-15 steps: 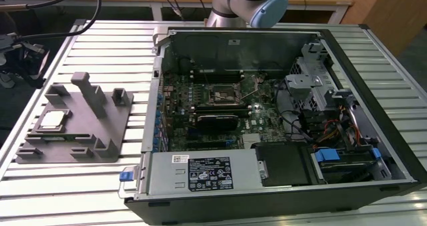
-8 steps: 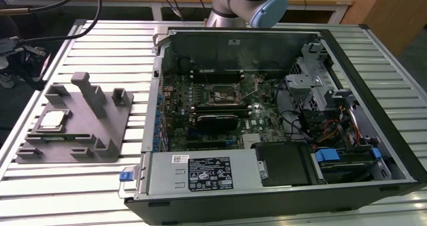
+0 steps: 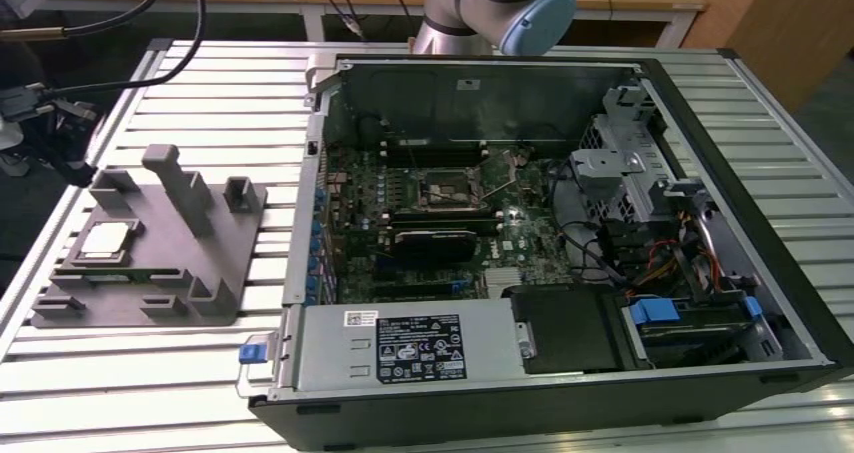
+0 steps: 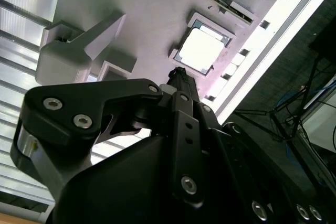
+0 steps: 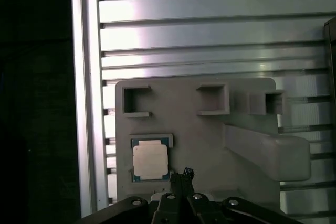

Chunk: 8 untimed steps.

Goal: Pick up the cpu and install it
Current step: 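Pick up the cpu and move it towards the insertion slot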

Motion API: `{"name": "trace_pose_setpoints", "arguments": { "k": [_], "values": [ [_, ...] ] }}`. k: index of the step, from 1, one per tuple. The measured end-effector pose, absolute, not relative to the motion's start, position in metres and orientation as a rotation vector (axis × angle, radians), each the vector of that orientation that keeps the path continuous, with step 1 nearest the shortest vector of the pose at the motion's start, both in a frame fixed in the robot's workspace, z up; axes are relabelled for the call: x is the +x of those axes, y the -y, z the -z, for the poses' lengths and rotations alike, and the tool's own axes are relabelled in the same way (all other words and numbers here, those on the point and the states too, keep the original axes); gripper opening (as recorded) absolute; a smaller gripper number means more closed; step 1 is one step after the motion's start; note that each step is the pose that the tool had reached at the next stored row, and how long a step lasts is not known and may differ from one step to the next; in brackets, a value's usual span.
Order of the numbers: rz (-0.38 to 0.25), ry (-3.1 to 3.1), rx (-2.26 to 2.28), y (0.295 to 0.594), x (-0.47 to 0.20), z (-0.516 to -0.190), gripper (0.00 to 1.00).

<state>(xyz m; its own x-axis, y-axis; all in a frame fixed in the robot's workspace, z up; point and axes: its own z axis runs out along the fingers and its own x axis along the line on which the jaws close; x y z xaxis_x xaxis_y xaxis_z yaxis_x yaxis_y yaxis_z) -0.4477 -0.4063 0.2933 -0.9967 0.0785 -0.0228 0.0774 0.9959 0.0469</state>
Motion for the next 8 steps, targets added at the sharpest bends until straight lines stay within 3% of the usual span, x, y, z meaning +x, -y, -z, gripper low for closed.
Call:
{"name": "trace_pose_setpoints", "arguments": {
  "k": [8],
  "values": [
    [-0.072,-3.114,0.122,0.4068,-0.4480,-0.2846,0.11]
  ]
}}
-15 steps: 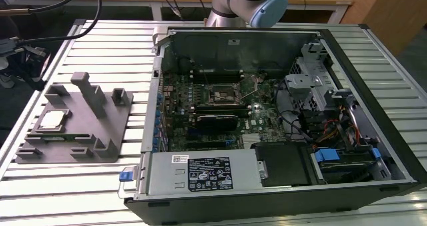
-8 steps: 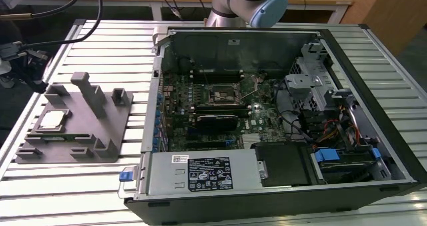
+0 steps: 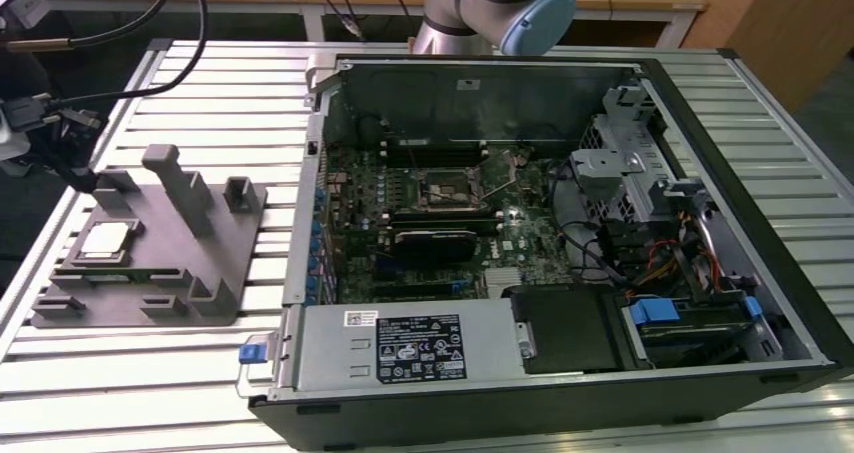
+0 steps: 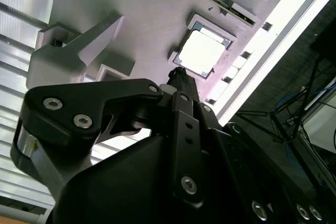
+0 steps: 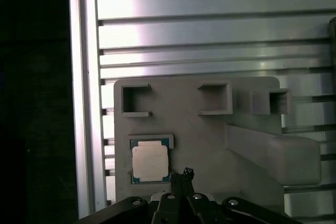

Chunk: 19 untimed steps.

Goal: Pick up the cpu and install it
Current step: 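Pick up the cpu and move it towards the insertion slot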

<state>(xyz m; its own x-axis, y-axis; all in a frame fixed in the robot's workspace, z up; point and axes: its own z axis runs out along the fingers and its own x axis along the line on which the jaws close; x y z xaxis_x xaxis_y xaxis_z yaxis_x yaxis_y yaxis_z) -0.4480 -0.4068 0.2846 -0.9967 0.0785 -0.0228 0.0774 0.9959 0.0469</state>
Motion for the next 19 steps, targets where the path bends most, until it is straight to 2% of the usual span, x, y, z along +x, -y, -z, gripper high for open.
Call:
{"name": "trace_pose_setpoints", "arguments": {
  "k": [19],
  "values": [
    [-0.073,-3.114,0.122,0.409,-0.448,-0.267,0.11]
  ]
}}
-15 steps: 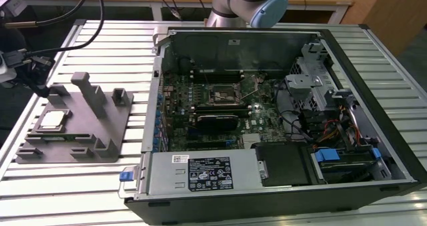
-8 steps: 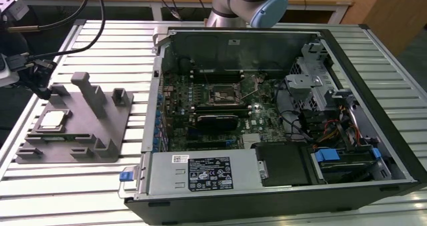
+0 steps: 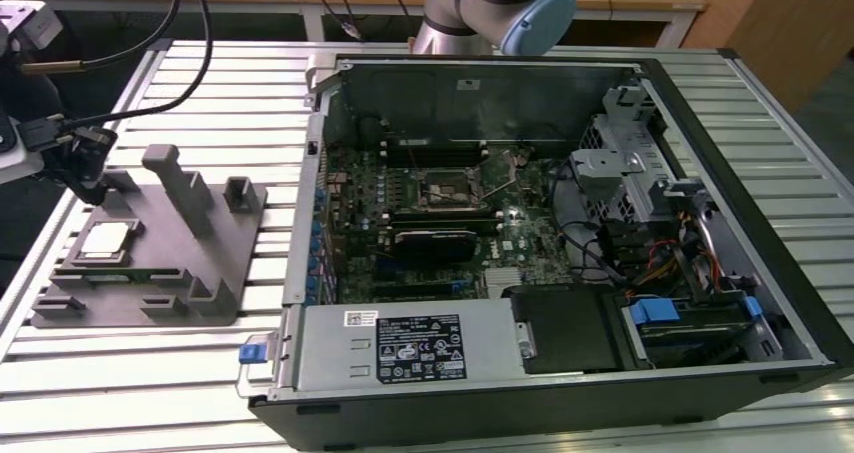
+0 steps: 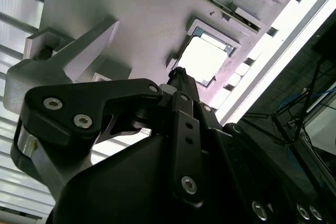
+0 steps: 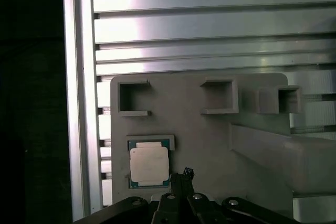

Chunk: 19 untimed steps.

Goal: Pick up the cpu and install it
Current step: 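Pick up the cpu and move it towards the insertion slot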

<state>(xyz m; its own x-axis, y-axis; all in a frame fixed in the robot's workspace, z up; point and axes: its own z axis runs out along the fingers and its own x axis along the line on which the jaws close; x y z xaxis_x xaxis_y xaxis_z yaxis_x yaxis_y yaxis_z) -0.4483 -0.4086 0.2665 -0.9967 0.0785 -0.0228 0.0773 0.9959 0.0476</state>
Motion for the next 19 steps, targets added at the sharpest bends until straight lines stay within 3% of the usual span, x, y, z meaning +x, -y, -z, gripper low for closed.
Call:
{"name": "trace_pose_setpoints", "arguments": {
  "k": [19],
  "values": [
    [-0.073,-3.114,0.122,0.411,-0.458,-0.237,0.11]
  ]
}}
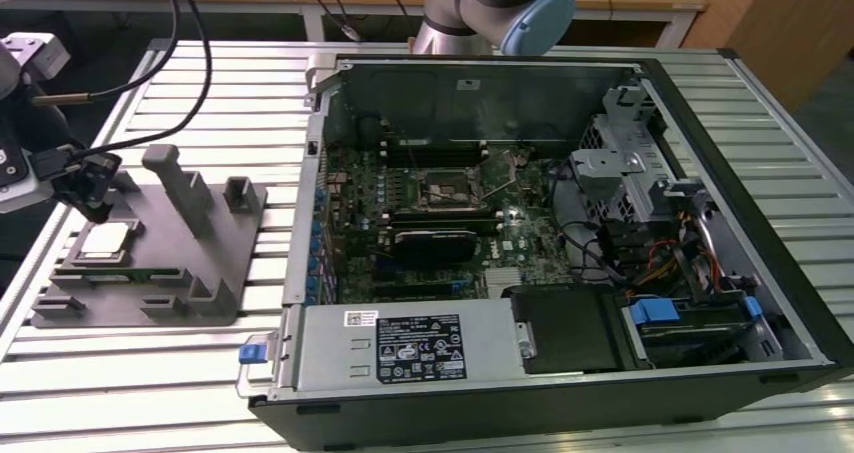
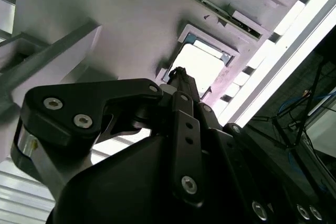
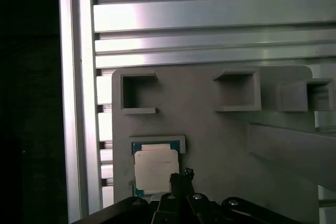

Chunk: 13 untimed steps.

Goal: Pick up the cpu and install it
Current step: 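Pick up the cpu and move it towards the insertion slot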

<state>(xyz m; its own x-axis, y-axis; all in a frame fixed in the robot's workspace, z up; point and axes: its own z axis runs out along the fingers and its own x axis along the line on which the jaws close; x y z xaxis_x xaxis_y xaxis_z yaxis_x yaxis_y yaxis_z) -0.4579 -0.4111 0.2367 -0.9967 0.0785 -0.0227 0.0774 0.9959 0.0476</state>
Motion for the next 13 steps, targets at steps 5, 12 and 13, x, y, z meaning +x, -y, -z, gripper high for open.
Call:
{"name": "trace_pose_setpoints", "arguments": {
  "k": [5,12,13],
  "values": [
    [-0.073,-3.114,0.122,0.411,-0.464,-0.230,0.11],
    [-0.075,-3.114,0.120,0.411,-0.468,-0.220,0.11],
    [-0.076,-3.114,0.120,0.411,-0.469,-0.218,0.11]
  ]
}}
